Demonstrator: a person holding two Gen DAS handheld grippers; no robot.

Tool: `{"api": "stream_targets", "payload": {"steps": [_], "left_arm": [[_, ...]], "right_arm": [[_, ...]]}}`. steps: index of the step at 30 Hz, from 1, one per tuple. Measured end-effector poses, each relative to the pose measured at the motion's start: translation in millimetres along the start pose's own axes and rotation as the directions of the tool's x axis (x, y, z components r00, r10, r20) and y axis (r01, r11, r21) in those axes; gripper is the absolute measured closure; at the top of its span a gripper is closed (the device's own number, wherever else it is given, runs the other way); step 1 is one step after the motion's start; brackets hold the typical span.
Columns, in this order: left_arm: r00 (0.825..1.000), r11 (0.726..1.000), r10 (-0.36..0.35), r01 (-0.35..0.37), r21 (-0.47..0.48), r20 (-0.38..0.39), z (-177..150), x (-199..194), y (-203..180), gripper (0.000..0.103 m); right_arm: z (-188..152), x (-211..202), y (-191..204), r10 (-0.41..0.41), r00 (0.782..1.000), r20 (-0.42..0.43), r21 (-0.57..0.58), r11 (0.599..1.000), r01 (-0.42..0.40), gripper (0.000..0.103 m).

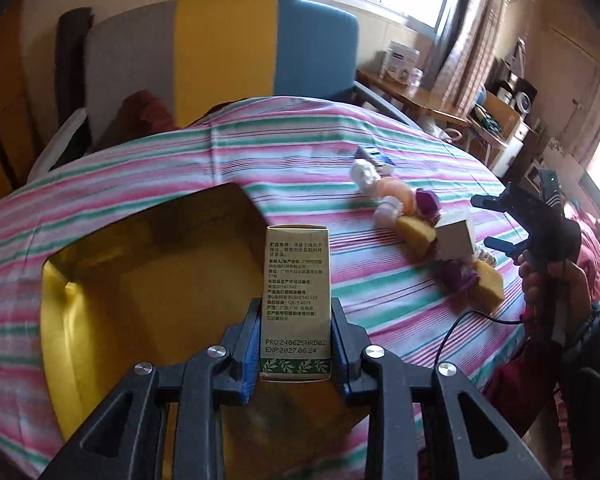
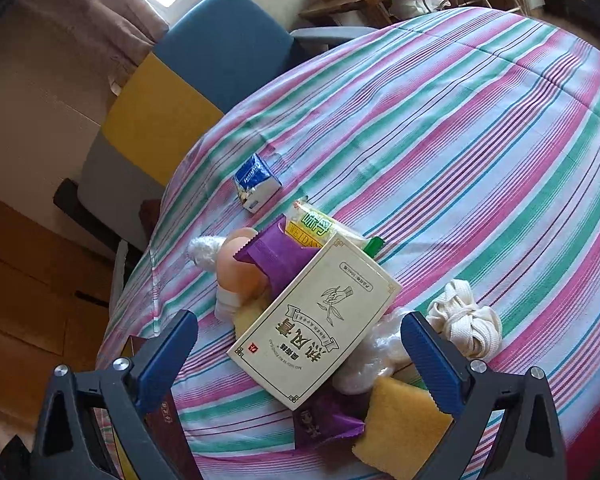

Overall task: Organize objects
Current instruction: 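Carry the medicine box over the gold tray with the left tool while the right tool grips the cream box, then lower the medicine box into the tray and open the left tool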

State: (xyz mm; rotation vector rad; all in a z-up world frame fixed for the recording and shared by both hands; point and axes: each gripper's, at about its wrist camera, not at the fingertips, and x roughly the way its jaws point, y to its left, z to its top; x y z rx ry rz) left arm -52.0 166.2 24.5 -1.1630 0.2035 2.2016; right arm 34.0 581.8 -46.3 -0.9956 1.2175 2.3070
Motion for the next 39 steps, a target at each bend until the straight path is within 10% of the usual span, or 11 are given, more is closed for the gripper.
{"api": "stream_targets", "payload": {"steps": [8, 18, 39], "left_arm": [[0.991, 0.981, 0.126, -0.12, -0.154, 0.033, -46, -37, 77, 0.073], [0.983, 0.928, 0.182, -0.172, -0.329, -0.003, -57, -36, 142, 0.073], [0.972, 0.925, 0.223, -0.233, -0.3, -0.067, -24, 5, 157, 0.073]], "right_arm": [[7, 29, 7, -0.116, 0.992, -0.047, -0.055, 0.992, 0.113, 0.034], [1, 28, 10, -0.11, 0.992, -0.066, -0.113, 0.988, 0.102, 0.035], [0, 26, 16, -0.102, 0.993, -0.052, -0.151, 0.984, 0.094, 0.038]]}}
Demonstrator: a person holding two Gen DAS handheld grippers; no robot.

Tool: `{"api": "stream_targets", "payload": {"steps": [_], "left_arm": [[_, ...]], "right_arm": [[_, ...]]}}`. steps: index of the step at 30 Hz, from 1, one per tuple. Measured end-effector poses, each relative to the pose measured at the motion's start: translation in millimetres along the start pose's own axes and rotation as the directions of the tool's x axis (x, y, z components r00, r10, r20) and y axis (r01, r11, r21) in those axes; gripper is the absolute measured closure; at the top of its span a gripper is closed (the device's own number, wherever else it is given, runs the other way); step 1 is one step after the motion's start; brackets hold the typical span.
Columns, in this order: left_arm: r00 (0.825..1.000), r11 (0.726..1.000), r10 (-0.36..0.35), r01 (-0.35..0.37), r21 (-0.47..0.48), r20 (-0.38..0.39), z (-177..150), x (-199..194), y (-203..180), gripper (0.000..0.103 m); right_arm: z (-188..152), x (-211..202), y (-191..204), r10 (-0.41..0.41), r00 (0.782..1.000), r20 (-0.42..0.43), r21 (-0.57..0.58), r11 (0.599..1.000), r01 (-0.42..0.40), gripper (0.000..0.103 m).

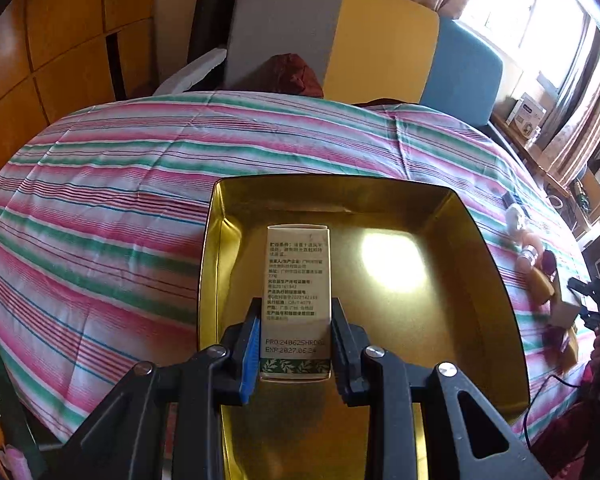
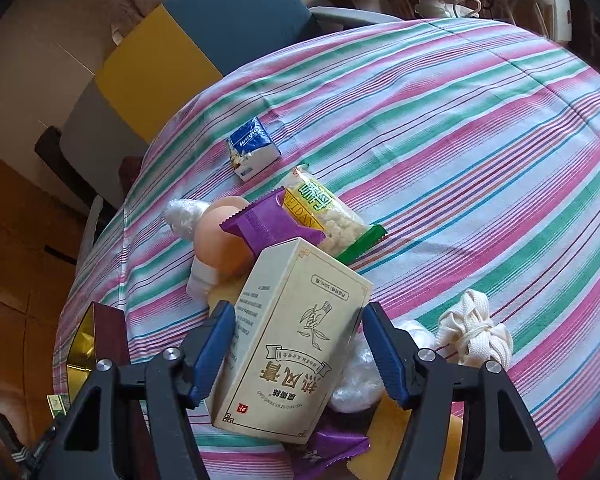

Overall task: Organize objects
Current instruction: 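Lower the medicine box into the tray and open the left tool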

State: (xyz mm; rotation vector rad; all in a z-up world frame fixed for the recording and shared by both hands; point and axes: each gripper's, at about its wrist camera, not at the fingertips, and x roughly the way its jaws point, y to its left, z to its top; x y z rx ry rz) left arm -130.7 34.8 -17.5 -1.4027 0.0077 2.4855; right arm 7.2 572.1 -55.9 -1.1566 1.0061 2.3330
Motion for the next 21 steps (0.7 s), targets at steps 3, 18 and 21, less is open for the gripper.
{"api": "stream_targets", "payload": {"steps": [3, 18, 21], "left_arm": [[0.999, 0.999, 0.035, -0.035, -0.001, -0.029, 15, 19, 5, 0.073], [0.986, 0.993, 0.12, -0.122, -0.006, -0.114, 48, 84, 14, 0.073], [0.983, 0.99, 0.141, -0.143, -0.004, -0.117, 50, 90, 15, 0.073]], "right_arm": [[1, -2, 0, -0.002, 1.0, 0.013, -0.008, 1.0, 0.002, 0.039], [2, -5, 8, -0.001, 0.999, 0.042, -0.048, 0.999, 0.003, 0.042], [1, -6, 9, -0.001, 0.999, 0.045, -0.056, 0.998, 0.004, 0.042]]}}
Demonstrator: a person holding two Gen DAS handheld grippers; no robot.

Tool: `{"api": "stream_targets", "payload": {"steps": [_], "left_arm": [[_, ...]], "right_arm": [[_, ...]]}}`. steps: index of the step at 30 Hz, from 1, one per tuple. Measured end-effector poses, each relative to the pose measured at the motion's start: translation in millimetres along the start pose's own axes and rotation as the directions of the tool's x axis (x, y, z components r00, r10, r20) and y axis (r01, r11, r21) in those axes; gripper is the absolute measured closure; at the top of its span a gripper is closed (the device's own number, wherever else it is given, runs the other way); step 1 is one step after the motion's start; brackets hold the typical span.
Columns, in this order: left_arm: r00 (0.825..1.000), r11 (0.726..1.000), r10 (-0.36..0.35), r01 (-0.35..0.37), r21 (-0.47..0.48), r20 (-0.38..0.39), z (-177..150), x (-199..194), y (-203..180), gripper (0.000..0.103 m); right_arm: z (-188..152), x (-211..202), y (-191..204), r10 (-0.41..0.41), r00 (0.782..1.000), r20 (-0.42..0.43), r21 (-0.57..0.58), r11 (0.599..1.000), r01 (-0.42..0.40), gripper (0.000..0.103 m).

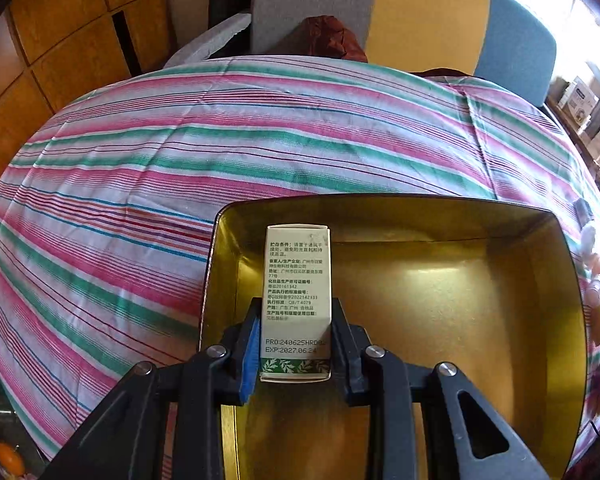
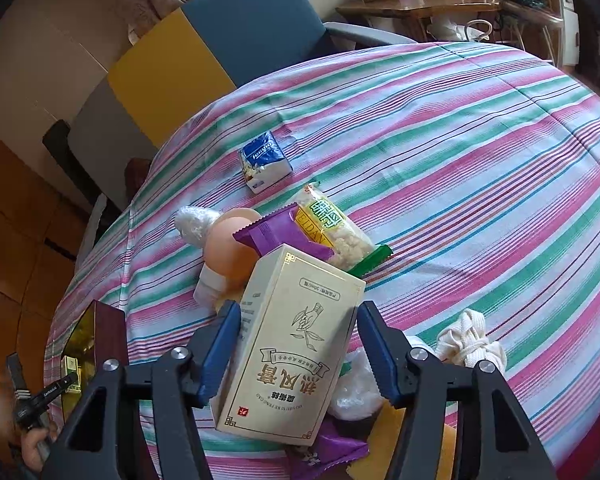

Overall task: Organize objects
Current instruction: 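Lower the medicine box into the tray and open the left tool, then lift the cream box with Chinese print and carry it to the tray with the right tool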

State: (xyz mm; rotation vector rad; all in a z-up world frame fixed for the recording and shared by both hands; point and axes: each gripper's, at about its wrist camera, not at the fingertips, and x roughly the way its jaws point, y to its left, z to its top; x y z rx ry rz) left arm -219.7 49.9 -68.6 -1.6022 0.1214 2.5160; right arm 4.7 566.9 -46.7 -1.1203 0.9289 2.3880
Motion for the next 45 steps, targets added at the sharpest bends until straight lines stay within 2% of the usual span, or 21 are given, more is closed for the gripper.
{"api": "stream_targets", "payload": {"steps": [5, 8, 13, 17, 21, 22, 23, 26, 30, 31, 32, 33, 35, 39, 43, 45], "left_arm": [[1.0, 1.0, 0.027, -0.027, 0.004, 0.001, 1, 7, 0, 0.072], [1.0, 1.0, 0.024, -0.024, 0.003, 0.004, 3, 8, -1, 0.068], [0.999, 1.0, 0.02, -0.021, 0.022, 0.03, 0, -8, -3, 0.063], [0.997, 0.999, 0.029, -0.032, 0.043, 0.074, -3, -33, -2, 0.062], [0.983, 0.999, 0.002, -0.009, 0.04, 0.182, -24, -78, 1, 0.062], [0.978, 0.999, -0.006, -0.003, 0.043, 0.207, -35, -90, 1, 0.062], [0.975, 0.999, -0.014, 0.004, 0.047, 0.222, -44, -99, 0, 0.062], [0.967, 0.998, -0.037, 0.023, 0.056, 0.251, -69, -117, -3, 0.062], [0.966, 0.996, -0.091, 0.083, 0.044, 0.243, -91, -128, -2, 0.062], [0.964, 0.995, -0.101, 0.095, 0.037, 0.247, -94, -130, -1, 0.062], [0.961, 0.993, -0.117, 0.113, 0.03, 0.249, -99, -133, -1, 0.062], [0.96, 0.992, -0.129, 0.127, 0.026, 0.25, -102, -134, 0, 0.062], [0.957, 0.989, -0.144, 0.146, 0.01, 0.252, -106, -136, 1, 0.062], [0.956, 0.986, -0.161, 0.168, -0.008, 0.245, -115, -136, 1, 0.062], [0.958, 0.981, -0.179, 0.191, -0.036, 0.225, -125, -132, 2, 0.062], [0.959, 0.98, -0.184, 0.197, -0.04, 0.216, -127, -130, 1, 0.062]], "right_arm": [[0, -1, 0, -0.002, 1.0, 0.003, -0.001, 1.0, 0.002, 0.042], [0, -1, 0, -0.006, 1.0, 0.004, -0.004, 1.0, 0.006, 0.042], [0, -1, 1, -0.015, 1.0, 0.01, -0.011, 1.0, 0.015, 0.043], [-1, -2, 3, -0.019, 1.0, 0.017, -0.029, 0.999, 0.02, 0.044], [1, -8, 3, -0.009, 0.999, 0.044, -0.026, 1.0, 0.01, 0.046], [1, -9, 3, -0.004, 0.999, 0.049, -0.03, 1.0, 0.006, 0.056], [1, -10, 4, -0.007, 0.999, 0.052, -0.036, 0.999, 0.009, 0.076], [2, -7, 1, -0.026, 0.999, 0.038, -0.031, 0.999, 0.027, 0.076], [1, -6, -6, 0.004, 1.0, 0.026, 0.018, 1.0, -0.004, 0.07], [1, -6, -9, 0.01, 1.0, 0.023, 0.036, 0.999, -0.011, 0.066], [1, -6, -11, 0.026, 1.0, 0.016, 0.057, 0.998, -0.027, 0.054], [1, -6, -14, 0.037, 0.999, 0.015, 0.076, 0.996, -0.038, 0.048], [0, -8, -16, 0.029, 0.999, 0.023, 0.091, 0.995, -0.03, 0.045], [1, -11, -21, 0.034, 0.999, 0.038, 0.125, 0.991, -0.038, 0.03], [-2, -7, -24, 0.063, 0.998, -0.001, 0.164, 0.984, -0.062, 0.023], [-3, -5, -28, 0.046, 0.999, -0.013, 0.179, 0.983, -0.043, 0.021]]}}
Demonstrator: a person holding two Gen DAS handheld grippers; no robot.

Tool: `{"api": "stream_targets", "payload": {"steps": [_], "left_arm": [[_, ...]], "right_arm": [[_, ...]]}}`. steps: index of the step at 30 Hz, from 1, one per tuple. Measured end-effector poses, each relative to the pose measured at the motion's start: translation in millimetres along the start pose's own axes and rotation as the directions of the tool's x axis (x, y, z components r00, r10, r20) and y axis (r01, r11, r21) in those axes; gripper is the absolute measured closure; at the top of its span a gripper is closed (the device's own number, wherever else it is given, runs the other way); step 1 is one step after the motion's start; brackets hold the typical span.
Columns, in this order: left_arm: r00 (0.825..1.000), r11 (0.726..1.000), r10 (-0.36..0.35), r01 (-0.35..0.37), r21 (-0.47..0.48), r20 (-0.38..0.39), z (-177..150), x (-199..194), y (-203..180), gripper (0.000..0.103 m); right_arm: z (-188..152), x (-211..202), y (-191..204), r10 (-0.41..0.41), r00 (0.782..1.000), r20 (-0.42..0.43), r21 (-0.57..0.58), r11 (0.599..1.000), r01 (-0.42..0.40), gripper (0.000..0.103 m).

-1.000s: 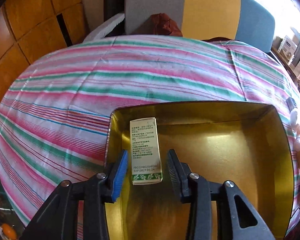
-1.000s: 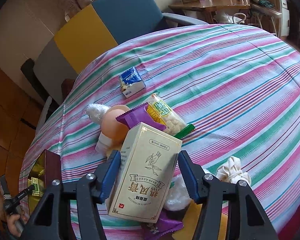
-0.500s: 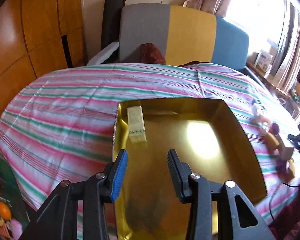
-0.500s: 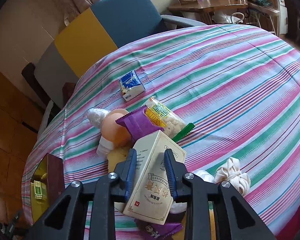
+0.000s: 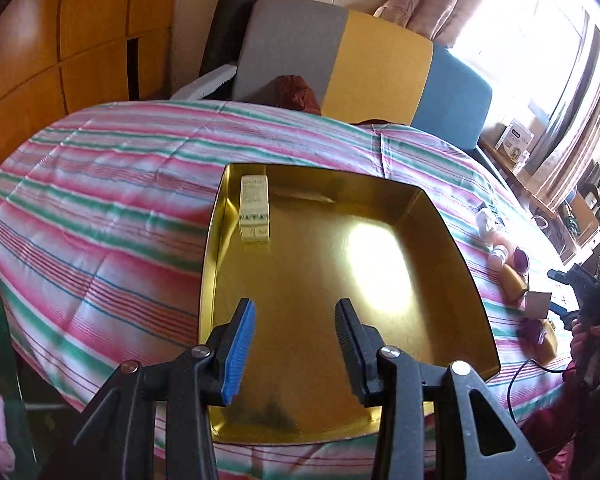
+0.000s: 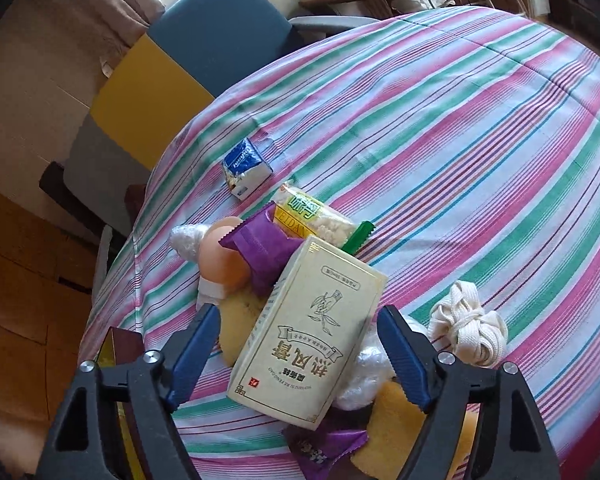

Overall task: Organize objects
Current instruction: 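Lift the cream box with Chinese print and carry it to the tray with the right tool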

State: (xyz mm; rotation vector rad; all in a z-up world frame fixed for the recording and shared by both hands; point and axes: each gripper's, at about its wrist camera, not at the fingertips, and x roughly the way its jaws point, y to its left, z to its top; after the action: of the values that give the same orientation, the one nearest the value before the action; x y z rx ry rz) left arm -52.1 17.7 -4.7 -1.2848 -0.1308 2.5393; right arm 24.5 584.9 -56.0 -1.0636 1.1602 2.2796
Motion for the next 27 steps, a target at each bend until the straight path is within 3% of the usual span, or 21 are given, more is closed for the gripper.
{"api": "stream_targets", "payload": {"steps": [6, 7, 8, 12, 16, 19, 23, 27], "left_arm": [[1.0, 1.0, -0.015, 0.015, -0.007, -0.014, -5, 2, -3, 0.062], [1.0, 1.0, -0.019, 0.019, -0.01, -0.015, -6, 2, -3, 0.062], [1.0, 1.0, -0.022, 0.022, -0.012, -0.016, -7, 2, -4, 0.062], [1.0, 1.0, -0.021, 0.021, -0.011, -0.016, -10, -1, -4, 0.062], [1.0, 1.0, 0.014, -0.014, 0.0, 0.023, -12, -13, -1, 0.062], [0.995, 0.996, 0.079, -0.081, 0.031, 0.062, -17, -23, 2, 0.062], [0.961, 0.964, 0.228, -0.245, 0.1, 0.157, -27, -39, 1, 0.062], [0.944, 0.952, 0.273, -0.293, 0.093, 0.183, -32, -47, 6, 0.062]], "right_arm": [[2, 14, -3, 0.008, 0.999, -0.049, 0.013, 1.0, -0.007, 0.022], [1, 16, 1, -0.002, 0.998, -0.056, -0.013, 1.0, 0.001, 0.026], [0, 17, 7, -0.026, 0.998, -0.056, -0.051, 0.998, 0.023, 0.039], [-5, 13, 24, -0.075, 0.997, -0.003, -0.167, 0.983, 0.073, 0.043], [-4, 8, 28, -0.096, 0.994, 0.042, -0.205, 0.973, 0.103, 0.046], [-2, 2, 29, -0.095, 0.993, 0.069, -0.211, 0.972, 0.107, 0.046], [-3, -1, 31, -0.096, 0.992, 0.081, -0.21, 0.971, 0.111, 0.046], [-7, -3, 35, -0.097, 0.991, 0.097, -0.229, 0.966, 0.117, 0.046]]}}
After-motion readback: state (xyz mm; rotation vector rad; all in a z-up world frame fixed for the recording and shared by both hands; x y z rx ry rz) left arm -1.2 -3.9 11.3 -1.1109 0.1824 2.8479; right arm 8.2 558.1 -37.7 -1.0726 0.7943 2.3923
